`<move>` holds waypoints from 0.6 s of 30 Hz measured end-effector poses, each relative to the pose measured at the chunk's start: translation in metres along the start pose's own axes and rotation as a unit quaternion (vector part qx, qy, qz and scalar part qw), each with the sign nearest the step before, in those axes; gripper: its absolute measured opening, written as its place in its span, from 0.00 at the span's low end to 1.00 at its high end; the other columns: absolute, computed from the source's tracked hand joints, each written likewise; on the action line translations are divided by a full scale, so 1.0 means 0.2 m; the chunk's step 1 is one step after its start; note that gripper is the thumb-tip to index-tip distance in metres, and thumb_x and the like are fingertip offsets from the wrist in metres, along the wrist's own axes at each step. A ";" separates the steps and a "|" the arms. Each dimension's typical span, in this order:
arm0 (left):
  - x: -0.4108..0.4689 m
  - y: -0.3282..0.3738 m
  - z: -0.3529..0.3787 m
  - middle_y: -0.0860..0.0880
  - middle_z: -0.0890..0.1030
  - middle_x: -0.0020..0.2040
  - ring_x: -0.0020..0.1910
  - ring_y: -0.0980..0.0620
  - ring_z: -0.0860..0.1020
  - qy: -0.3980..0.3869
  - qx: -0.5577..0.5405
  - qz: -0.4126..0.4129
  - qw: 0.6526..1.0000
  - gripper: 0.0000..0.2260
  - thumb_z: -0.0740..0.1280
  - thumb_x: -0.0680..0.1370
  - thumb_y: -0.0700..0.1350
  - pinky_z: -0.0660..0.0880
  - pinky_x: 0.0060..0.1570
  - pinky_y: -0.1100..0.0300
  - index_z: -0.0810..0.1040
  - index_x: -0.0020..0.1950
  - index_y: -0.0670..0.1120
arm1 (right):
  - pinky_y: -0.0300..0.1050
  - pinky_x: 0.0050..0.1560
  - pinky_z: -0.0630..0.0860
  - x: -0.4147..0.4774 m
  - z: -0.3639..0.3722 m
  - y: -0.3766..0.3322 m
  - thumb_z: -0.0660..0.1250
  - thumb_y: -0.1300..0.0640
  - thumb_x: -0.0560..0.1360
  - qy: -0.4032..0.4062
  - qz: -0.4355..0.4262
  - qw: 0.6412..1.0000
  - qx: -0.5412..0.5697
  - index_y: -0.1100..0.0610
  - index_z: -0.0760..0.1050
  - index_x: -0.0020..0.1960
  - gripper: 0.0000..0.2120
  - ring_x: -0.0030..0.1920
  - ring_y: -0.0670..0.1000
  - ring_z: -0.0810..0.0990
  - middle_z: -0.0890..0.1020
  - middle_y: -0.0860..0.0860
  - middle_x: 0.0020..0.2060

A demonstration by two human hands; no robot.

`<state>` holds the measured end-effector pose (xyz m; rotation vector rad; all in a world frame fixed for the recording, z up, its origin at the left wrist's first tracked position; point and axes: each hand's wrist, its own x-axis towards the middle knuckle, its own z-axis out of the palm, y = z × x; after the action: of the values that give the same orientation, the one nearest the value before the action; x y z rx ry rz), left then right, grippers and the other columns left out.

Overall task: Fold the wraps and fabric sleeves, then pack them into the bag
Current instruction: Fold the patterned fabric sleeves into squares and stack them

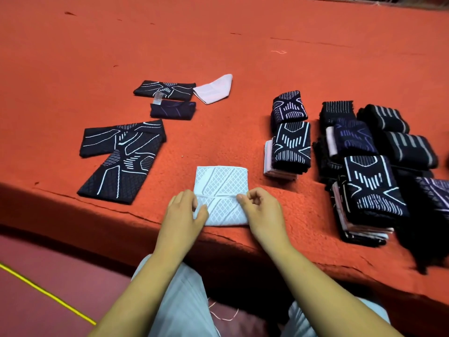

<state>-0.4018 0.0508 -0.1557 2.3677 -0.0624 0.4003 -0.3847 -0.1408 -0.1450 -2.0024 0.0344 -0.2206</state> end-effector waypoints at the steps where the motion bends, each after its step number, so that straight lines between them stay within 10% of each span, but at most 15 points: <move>1: -0.01 0.00 0.00 0.53 0.68 0.37 0.39 0.49 0.69 0.002 -0.002 0.007 1.000 0.11 0.70 0.75 0.40 0.64 0.42 0.55 0.67 0.43 0.46 | 0.39 0.33 0.67 0.00 0.00 0.00 0.72 0.56 0.75 0.001 -0.002 1.000 -0.001 0.55 0.74 0.42 0.08 0.27 0.41 0.70 0.74 0.45 0.26; 12: -0.03 -0.04 0.00 0.50 0.74 0.57 0.55 0.51 0.70 0.016 0.018 0.053 0.998 0.03 0.71 0.76 0.42 0.68 0.61 0.56 0.79 0.48 0.46 | 0.50 0.41 0.75 -0.03 0.02 -0.02 0.70 0.60 0.75 0.025 -0.012 0.999 -0.032 0.54 0.76 0.43 0.04 0.32 0.45 0.76 0.79 0.46 0.31; 18: -0.05 -0.10 -0.05 0.55 0.77 0.65 0.65 0.54 0.73 -0.047 0.022 0.106 0.993 0.17 0.63 0.78 0.59 0.69 0.65 0.53 0.79 0.57 0.48 | 0.44 0.51 0.73 -0.05 -0.01 0.02 0.70 0.55 0.75 -0.005 -0.072 0.992 -0.106 0.57 0.82 0.47 0.05 0.44 0.47 0.76 0.75 0.49 0.47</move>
<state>-0.4110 0.0721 -0.1645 2.4308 -0.3561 0.3941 -0.3951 -0.1427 -0.1498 -2.2205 -0.0966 -0.3092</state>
